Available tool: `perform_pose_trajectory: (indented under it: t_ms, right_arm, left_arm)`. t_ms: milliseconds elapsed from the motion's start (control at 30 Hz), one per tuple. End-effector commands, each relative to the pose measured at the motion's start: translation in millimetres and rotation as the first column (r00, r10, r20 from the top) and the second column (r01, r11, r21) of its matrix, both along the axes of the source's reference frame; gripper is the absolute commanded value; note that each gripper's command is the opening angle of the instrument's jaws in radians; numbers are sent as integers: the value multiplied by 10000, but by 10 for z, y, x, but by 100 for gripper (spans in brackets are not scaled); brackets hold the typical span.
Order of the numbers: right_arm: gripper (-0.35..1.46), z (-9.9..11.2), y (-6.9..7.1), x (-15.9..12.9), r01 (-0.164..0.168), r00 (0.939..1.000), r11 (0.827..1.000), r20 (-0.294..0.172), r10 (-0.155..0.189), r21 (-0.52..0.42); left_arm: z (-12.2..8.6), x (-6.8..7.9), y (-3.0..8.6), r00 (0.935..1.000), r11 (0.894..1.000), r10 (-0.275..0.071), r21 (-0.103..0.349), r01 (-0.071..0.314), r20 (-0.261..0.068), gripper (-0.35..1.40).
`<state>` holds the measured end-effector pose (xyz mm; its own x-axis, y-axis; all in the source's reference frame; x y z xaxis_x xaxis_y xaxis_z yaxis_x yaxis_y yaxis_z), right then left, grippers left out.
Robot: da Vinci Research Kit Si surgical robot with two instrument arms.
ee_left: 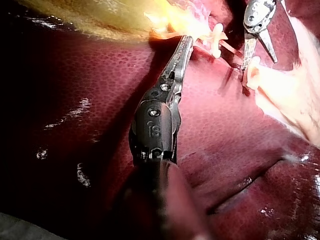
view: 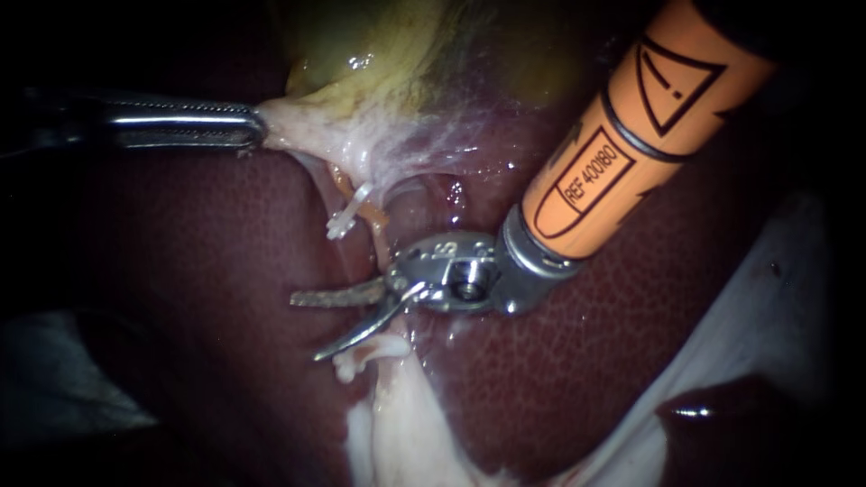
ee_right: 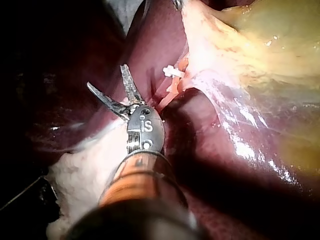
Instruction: Go back from the cut left tube
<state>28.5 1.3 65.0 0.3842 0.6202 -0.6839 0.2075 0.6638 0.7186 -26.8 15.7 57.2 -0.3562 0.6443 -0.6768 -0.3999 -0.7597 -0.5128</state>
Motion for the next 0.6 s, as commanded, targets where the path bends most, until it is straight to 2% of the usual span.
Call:
perform_pose_trajectory:
  t_ms: [33,67,133,233,333,400,433,500,600]
  right_arm:
    - [143,-5,-1,-9,-344,9993,9993,166,346,-131]
    - [143,-10,-3,-18,-658,9972,9977,353,664,-166]
    - [143,-20,-5,-39,-1286,9897,9860,495,1344,-1058]
    - [143,-31,-7,-71,-1709,9807,9602,554,1873,-2209]
    - [143,-41,-4,-106,-1940,9720,9315,684,2250,-3076]
    - [143,-48,0,-128,-1937,9670,9167,897,2385,-3495]
    - [143,-53,4,-143,-1821,9651,9066,1075,2389,-3806]
    - [143,-61,10,-164,-1596,9613,8976,1420,2360,-4109]
    - [143,-74,23,-194,-1211,9505,8847,2045,2341,-4501]
  left_arm:
    - [0,1,0,10000,10000,2,3,-2,4,-35]
    - [0,1,1,10000,10000,5,3,-5,7,-35]
    - [1,2,1,10000,10000,10,3,-10,9,-35]
    - [2,3,2,10000,10000,14,3,-14,12,-35]
    - [3,4,3,10000,10000,20,3,-20,16,-35]
    - [3,5,3,10000,10000,22,3,-22,16,-35]
    - [3,5,3,10000,10000,22,3,-22,17,-35]
    - [3,5,3,10000,10000,22,3,-22,17,-35]
    - [3,5,3,10000,10000,23,3,-23,17,-35]
